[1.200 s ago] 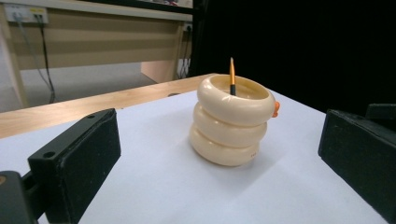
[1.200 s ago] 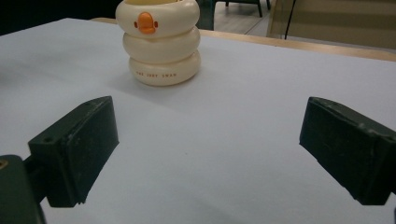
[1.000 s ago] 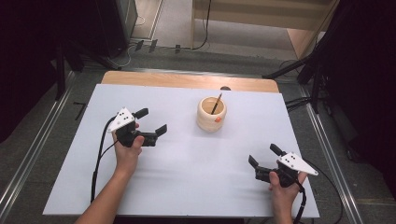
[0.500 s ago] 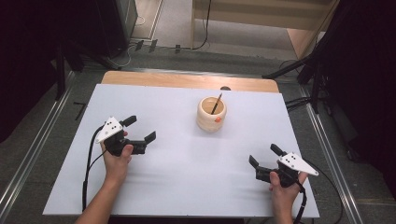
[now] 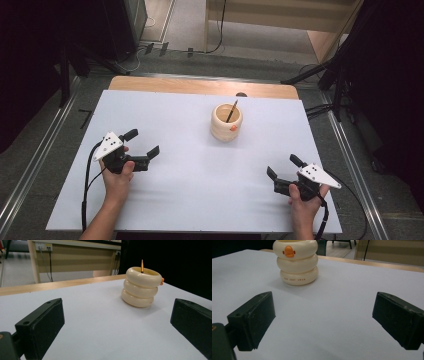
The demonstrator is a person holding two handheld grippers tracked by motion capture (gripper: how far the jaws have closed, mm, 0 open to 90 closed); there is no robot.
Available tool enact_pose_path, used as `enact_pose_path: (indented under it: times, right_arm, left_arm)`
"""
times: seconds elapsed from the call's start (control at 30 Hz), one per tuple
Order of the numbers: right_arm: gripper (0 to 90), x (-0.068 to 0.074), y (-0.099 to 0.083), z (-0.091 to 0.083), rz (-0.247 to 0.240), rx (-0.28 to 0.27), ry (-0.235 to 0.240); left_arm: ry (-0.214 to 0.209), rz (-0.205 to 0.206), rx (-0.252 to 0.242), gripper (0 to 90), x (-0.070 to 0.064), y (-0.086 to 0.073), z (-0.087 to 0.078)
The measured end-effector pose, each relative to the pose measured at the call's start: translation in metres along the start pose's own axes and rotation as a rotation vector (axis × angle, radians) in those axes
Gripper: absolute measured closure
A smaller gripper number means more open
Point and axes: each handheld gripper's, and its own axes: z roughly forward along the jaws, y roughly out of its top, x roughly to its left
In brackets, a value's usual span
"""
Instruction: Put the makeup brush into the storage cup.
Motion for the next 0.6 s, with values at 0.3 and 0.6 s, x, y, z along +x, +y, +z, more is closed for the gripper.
enact_pose_path:
  times: [0.3,0.6]
  right_arm:
    - [4.7,0.000,0.000,0.000,0.002,0.002,-0.001]
    - [4.7,0.001,0.000,0.000,0.001,0.004,-0.002]
  left_arm:
    - [0.021,-0.013,0.011,0.0,0.007,-0.008,-0.013]
    - [0.042,-0.011,0.018,0.0,0.009,-0.012,-0.026]
